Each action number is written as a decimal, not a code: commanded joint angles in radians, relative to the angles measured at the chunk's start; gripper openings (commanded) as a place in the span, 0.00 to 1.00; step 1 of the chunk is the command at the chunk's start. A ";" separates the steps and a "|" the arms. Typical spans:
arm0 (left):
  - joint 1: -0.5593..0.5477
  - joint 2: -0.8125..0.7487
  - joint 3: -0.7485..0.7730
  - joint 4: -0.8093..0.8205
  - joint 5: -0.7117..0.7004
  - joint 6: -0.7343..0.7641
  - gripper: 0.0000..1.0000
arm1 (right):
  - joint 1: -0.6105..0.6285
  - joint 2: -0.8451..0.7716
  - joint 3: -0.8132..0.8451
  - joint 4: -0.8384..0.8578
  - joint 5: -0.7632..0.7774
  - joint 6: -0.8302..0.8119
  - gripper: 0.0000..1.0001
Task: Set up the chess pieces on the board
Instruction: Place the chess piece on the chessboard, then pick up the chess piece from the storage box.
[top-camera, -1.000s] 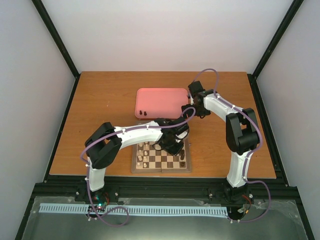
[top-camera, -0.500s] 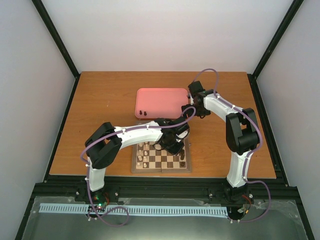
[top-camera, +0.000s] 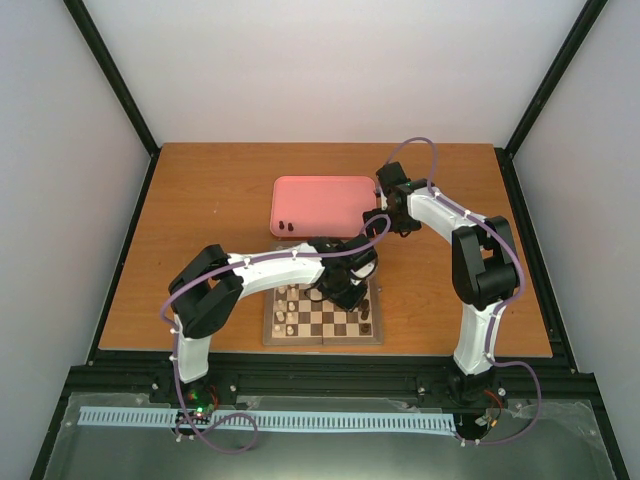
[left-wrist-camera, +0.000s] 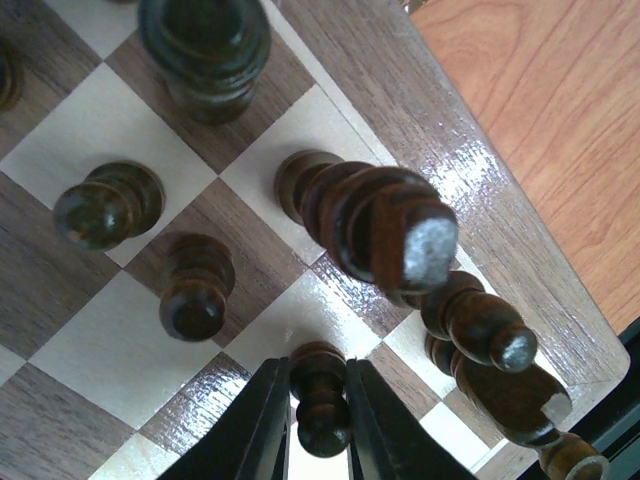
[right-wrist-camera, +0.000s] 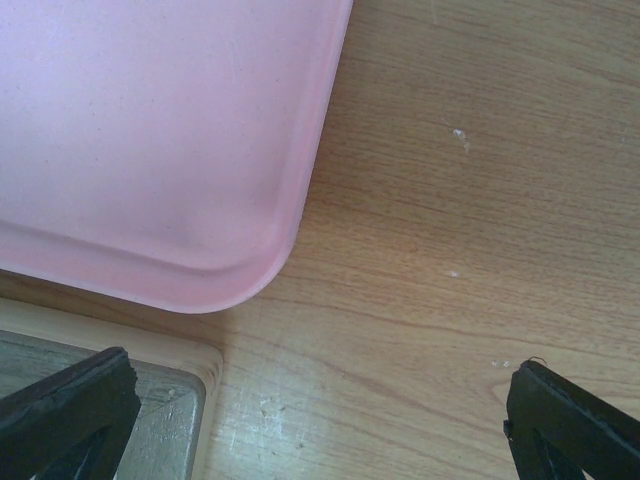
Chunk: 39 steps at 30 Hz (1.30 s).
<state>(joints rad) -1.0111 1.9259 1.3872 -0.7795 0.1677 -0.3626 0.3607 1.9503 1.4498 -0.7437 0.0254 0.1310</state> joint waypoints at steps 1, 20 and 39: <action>-0.013 -0.032 -0.007 0.008 -0.005 0.003 0.20 | 0.006 -0.044 -0.014 0.006 0.000 0.001 1.00; -0.014 -0.083 0.046 -0.055 -0.038 0.057 0.30 | 0.005 -0.044 0.024 -0.012 -0.005 -0.004 1.00; 0.378 -0.155 0.225 -0.182 -0.127 0.115 0.43 | 0.006 -0.053 0.100 -0.046 -0.022 0.001 1.00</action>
<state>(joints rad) -0.7616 1.7390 1.5444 -0.9409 0.0708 -0.2642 0.3607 1.9259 1.5154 -0.7731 0.0097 0.1310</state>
